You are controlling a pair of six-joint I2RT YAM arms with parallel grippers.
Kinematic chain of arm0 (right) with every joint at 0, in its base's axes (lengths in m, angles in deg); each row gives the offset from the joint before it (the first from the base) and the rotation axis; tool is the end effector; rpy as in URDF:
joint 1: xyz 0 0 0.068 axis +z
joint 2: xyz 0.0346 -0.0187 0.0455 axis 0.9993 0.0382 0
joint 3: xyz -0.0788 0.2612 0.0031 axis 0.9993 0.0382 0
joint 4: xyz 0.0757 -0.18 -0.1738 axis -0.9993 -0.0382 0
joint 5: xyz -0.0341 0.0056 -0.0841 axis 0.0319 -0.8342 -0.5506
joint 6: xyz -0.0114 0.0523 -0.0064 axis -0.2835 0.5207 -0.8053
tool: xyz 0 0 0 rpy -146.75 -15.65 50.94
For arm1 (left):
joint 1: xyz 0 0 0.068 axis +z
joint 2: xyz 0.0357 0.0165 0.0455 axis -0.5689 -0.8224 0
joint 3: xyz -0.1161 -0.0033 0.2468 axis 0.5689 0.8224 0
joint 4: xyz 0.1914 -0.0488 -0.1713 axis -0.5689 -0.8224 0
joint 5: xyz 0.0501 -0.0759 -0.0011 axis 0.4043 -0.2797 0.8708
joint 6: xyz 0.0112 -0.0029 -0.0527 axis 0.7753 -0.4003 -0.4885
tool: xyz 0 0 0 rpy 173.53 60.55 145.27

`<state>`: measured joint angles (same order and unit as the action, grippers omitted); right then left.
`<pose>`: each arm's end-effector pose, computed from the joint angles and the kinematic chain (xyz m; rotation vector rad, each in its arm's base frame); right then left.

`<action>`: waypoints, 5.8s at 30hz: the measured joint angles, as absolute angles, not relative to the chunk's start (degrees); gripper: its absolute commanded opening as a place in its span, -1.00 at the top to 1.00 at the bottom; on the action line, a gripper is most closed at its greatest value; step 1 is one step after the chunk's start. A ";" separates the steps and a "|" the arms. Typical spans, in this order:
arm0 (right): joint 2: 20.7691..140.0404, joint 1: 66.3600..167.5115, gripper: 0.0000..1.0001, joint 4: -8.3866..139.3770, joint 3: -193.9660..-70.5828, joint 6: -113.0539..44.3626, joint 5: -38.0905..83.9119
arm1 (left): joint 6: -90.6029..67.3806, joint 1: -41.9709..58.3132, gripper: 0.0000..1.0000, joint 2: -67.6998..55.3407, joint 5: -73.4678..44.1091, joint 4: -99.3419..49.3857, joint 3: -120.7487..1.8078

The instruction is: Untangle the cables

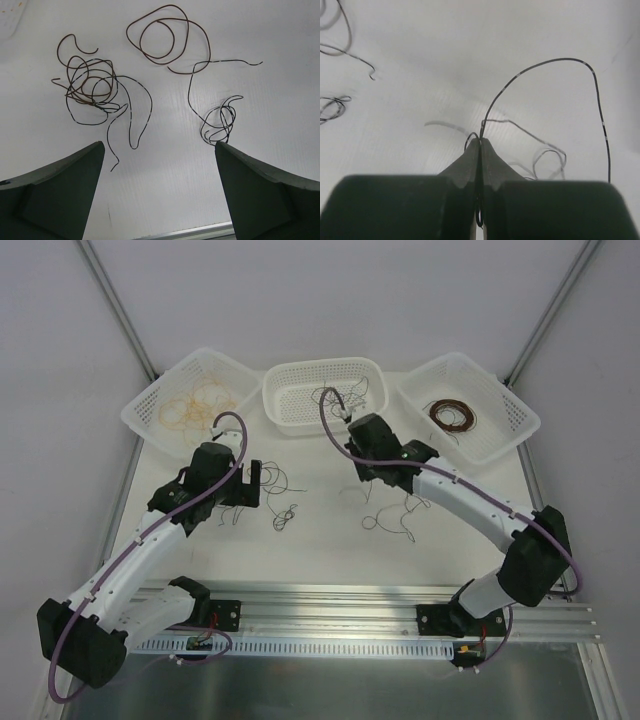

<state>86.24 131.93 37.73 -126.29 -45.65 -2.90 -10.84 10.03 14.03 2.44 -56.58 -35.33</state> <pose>0.2468 0.2238 0.2847 -0.8144 2.1697 -0.0283 0.1909 -0.0816 0.2940 0.1804 2.2000 -0.1745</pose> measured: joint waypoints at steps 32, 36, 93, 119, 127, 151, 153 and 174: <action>128.73 115.84 -0.42 52.00 -178.63 -60.03 11.67 | -10.73 10.05 -0.88 8.96 6.07 -56.56 -34.81; 126.04 115.86 -0.63 52.05 -171.27 -59.57 12.22 | -10.71 10.40 -0.88 8.85 6.05 -56.56 -34.81; 107.70 110.86 0.99 92.33 -111.53 8.97 19.89 | -10.71 10.42 -0.88 9.81 5.59 -56.56 -34.79; 127.88 110.99 0.00 79.30 -159.36 -8.36 28.00 | -10.71 10.42 -0.89 9.87 6.07 -56.58 -34.59; 121.47 111.01 -0.35 74.52 -151.23 -17.08 27.94 | -10.71 10.42 -0.89 9.87 6.05 -56.58 -34.59; 104.51 135.62 -0.33 64.20 -130.79 -37.46 29.71 | -11.47 11.25 -0.88 11.29 9.55 -56.97 -34.59; 106.22 137.89 -0.33 64.83 -130.83 -39.14 30.49 | -11.71 11.99 -0.88 11.82 10.66 -57.04 -34.59; 113.10 141.72 0.99 68.83 -129.50 -41.78 30.80 | -14.10 17.90 -0.87 13.81 8.56 -57.10 -34.59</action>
